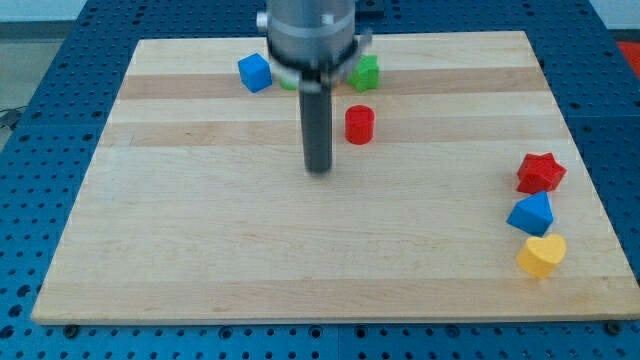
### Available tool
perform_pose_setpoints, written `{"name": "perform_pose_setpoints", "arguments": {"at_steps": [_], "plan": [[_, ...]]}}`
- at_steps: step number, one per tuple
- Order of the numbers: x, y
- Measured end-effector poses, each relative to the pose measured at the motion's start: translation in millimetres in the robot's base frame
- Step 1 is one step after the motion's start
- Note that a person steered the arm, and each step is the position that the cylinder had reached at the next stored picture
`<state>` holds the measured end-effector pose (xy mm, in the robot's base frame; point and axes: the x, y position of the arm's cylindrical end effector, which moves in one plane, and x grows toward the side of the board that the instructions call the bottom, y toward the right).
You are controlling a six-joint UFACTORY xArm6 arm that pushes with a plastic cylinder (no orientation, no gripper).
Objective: Put the red circle to the bottom left side of the yellow hexagon
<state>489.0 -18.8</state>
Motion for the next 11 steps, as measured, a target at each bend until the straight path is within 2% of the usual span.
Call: {"name": "perform_pose_setpoints", "arguments": {"at_steps": [1,2,3,5,7,8,9,10,11], "plan": [[71.2,42.1],[3.6,101.3],[-1.1,102.3],[-82.1,65.8],[-104.2,62.9],[-140.3,42.3],[-156.6,28.7],[-156.1,28.7],[-132.4,75.3]]}}
